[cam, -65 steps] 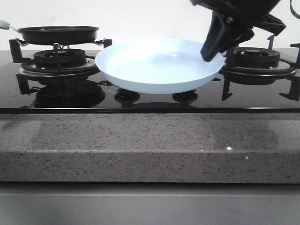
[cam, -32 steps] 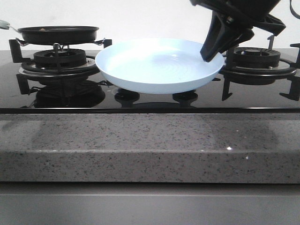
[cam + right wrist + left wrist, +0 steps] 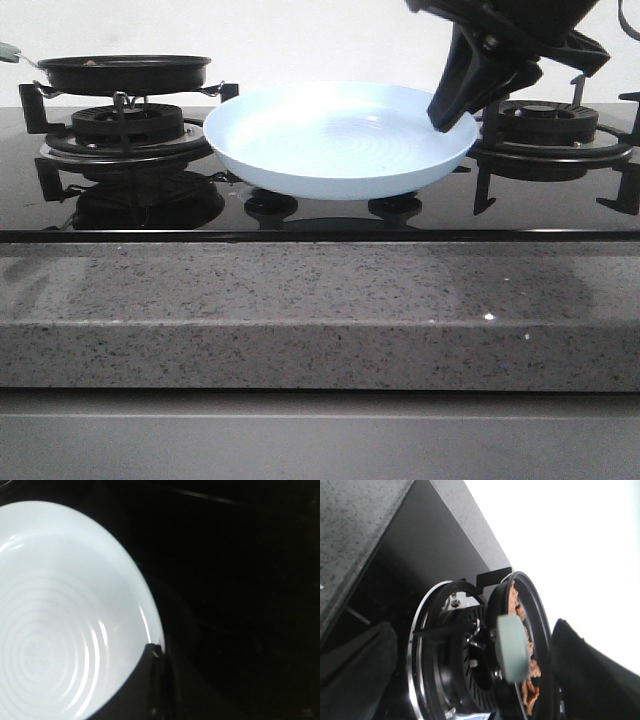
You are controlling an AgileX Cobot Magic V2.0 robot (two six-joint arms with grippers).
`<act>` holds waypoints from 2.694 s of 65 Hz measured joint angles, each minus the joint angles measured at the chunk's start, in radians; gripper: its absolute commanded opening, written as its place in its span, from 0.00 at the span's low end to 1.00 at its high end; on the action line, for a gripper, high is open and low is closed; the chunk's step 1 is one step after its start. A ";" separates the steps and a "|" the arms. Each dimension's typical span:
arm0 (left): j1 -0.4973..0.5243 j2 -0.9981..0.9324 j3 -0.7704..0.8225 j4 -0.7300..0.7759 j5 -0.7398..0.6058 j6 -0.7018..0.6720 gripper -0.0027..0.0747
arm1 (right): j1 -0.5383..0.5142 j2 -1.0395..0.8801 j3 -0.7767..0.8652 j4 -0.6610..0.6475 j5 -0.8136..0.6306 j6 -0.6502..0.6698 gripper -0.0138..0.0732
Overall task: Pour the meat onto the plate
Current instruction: 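Grasp the pan's green handle with the left gripper and lift the pan, then tilt the pan over the plate with the left gripper, pouring the meat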
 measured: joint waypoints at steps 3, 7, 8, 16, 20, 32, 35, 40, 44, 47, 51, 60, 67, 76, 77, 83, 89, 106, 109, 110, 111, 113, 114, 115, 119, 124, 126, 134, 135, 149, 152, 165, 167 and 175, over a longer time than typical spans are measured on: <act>0.000 0.024 -0.014 -0.016 0.017 0.003 0.82 | 0.000 0.000 0.000 0.000 0.000 0.000 0.02; 0.000 0.045 -0.033 -0.026 0.038 0.006 0.82 | 0.000 0.000 0.000 0.000 0.000 0.000 0.02; 0.000 0.050 -0.038 -0.029 0.043 0.005 0.82 | 0.000 0.000 0.000 0.000 0.000 0.000 0.02; -0.009 0.075 -0.068 -0.038 0.061 0.007 0.82 | 0.000 0.000 0.000 0.000 0.000 0.000 0.02; -0.014 0.077 -0.075 -0.038 0.063 0.007 0.82 | 0.000 0.000 0.000 0.000 0.000 0.000 0.02; -0.020 0.077 -0.095 -0.042 0.066 0.007 0.65 | 0.000 0.000 0.000 0.001 0.000 0.000 0.02; -0.020 0.077 -0.099 -0.044 0.066 0.007 0.59 | 0.000 0.000 0.000 0.001 0.000 0.000 0.02; -0.020 0.077 -0.099 -0.044 0.068 0.007 0.49 | 0.000 0.000 0.000 0.001 0.000 0.000 0.02; -0.020 0.077 -0.099 -0.044 0.076 0.007 0.41 | 0.000 0.000 0.000 0.001 0.000 0.000 0.02; -0.020 0.077 -0.099 -0.046 0.087 0.007 0.36 | 0.000 0.000 0.000 0.001 0.000 0.000 0.02; -0.020 0.077 -0.099 -0.050 0.100 0.007 0.30 | 0.000 0.000 0.000 0.002 0.000 0.000 0.02; -0.020 0.077 -0.099 -0.052 0.108 0.007 0.23 | 0.000 0.000 0.000 0.002 0.000 0.000 0.02; -0.020 0.077 -0.099 -0.052 0.112 0.007 0.18 | 0.000 0.000 0.000 0.002 0.000 0.000 0.02; -0.020 0.078 -0.099 -0.052 0.119 0.007 0.09 | 0.000 0.000 0.000 0.002 0.000 0.000 0.02; -0.020 0.078 -0.099 -0.052 0.119 0.007 0.08 | 0.000 0.000 0.000 0.002 0.000 0.000 0.02; -0.020 0.078 -0.099 -0.057 0.129 0.007 0.01 | 0.000 0.000 0.000 0.002 0.000 0.000 0.02; -0.020 0.078 -0.099 -0.061 0.134 0.007 0.01 | 0.000 0.000 0.000 0.002 0.000 0.000 0.02; -0.020 0.055 -0.100 -0.041 0.183 0.015 0.01 | 0.000 0.000 0.000 0.002 0.000 0.000 0.02; -0.020 0.038 -0.098 -0.034 0.185 0.031 0.01 | 0.000 0.000 0.000 0.002 0.000 0.000 0.02; -0.020 0.030 -0.096 -0.034 0.185 0.036 0.01 | 0.000 0.000 0.000 0.002 0.000 0.000 0.02; -0.020 0.018 -0.093 -0.034 0.185 0.040 0.01 | 0.000 0.000 0.000 0.002 0.000 0.000 0.02; -0.020 0.000 -0.086 -0.032 0.185 0.049 0.01 | 0.000 0.000 0.000 0.002 0.000 0.000 0.02; -0.020 -0.005 -0.081 -0.032 0.185 0.052 0.01 | 0.000 0.000 0.000 0.002 0.000 0.000 0.02; -0.020 -0.016 -0.076 -0.032 0.185 0.056 0.01 | 0.000 0.000 0.000 0.002 0.000 0.000 0.02; -0.020 -0.066 -0.046 -0.032 0.185 0.071 0.01 | 0.000 0.000 0.000 0.002 0.000 0.000 0.02; -0.020 -0.128 -0.004 -0.031 0.183 0.092 0.01 | 0.000 0.000 0.000 0.002 0.000 0.000 0.02; -0.020 -0.152 0.013 -0.031 0.183 0.097 0.01 | 0.000 0.000 0.000 0.002 0.000 0.000 0.02; -0.039 -0.255 0.084 -0.030 0.181 0.126 0.01 | 0.000 0.000 0.000 0.002 0.000 0.000 0.02; -0.046 -0.264 0.093 -0.030 0.179 0.132 0.01 | 0.000 0.000 0.000 0.002 0.000 0.000 0.02; -0.158 -0.379 0.140 -0.025 0.169 0.236 0.01 | 0.000 0.000 0.002 0.002 0.000 0.000 0.02; -0.193 -0.397 0.140 -0.025 0.157 0.260 0.01 | 0.000 0.000 0.002 0.002 0.000 0.000 0.02; -0.330 -0.457 0.140 -0.025 0.054 0.428 0.01 | 0.000 0.000 0.002 0.002 0.000 0.000 0.02; -0.352 -0.461 0.140 -0.025 0.042 0.460 0.01 | 0.000 0.000 0.002 0.002 0.000 0.000 0.02; -0.415 -0.482 0.143 -0.025 0.024 0.613 0.01 | 0.000 0.000 0.002 0.002 0.000 0.000 0.02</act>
